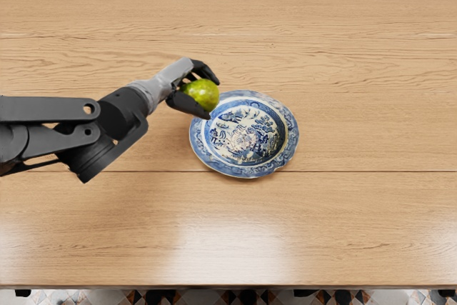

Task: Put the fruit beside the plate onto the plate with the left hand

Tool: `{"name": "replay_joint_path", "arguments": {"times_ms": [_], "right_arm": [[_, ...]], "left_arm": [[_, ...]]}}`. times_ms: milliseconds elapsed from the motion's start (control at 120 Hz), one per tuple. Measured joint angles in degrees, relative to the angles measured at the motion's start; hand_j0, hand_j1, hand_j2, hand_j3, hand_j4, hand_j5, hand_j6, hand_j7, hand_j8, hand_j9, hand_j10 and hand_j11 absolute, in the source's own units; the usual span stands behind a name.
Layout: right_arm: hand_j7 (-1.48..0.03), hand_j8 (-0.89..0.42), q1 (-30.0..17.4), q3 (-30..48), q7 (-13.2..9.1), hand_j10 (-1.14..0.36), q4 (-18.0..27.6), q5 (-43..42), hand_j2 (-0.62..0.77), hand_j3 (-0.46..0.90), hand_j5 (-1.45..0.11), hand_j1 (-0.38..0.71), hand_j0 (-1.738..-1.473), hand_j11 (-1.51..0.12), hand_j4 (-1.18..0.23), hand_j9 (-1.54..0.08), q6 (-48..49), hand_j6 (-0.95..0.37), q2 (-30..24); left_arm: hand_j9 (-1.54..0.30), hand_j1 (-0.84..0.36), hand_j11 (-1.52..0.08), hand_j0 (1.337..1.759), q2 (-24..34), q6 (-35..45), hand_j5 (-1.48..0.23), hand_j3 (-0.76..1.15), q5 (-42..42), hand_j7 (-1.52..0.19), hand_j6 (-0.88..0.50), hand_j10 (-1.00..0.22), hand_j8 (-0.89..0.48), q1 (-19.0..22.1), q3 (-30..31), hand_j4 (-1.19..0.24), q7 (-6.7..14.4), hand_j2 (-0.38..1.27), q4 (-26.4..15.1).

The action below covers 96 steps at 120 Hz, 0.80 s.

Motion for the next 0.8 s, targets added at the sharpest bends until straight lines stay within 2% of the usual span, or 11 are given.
{"name": "replay_joint_path", "arguments": {"times_ms": [292,800], "right_arm": [[-0.03,-0.02,0.00,0.00,0.00,-0.02,-0.02,0.00,0.00,0.00,-0.03,-0.33,-1.658,-0.03,-0.02,-0.03,0.01,-0.02,0.00],[-0.03,-0.02,0.00,0.00,0.00,-0.02,-0.01,0.00,0.00,0.00,-0.03,-0.33,-1.658,-0.03,-0.02,-0.03,0.02,-0.02,0.00]], "left_arm": [[-0.86,-0.29,-0.86,1.653,-6.77,0.08,-0.89,0.00,-4.72,-0.86,-0.29,-0.53,-0.32,-1.51,2.10,-0.48,0.02,0.29,0.57],[-0.85,-0.29,-0.86,1.653,-9.47,-0.01,-0.87,0.00,-4.65,-0.84,-0.30,-0.53,-0.32,1.30,4.09,-0.49,-0.11,0.29,5.97]]}}
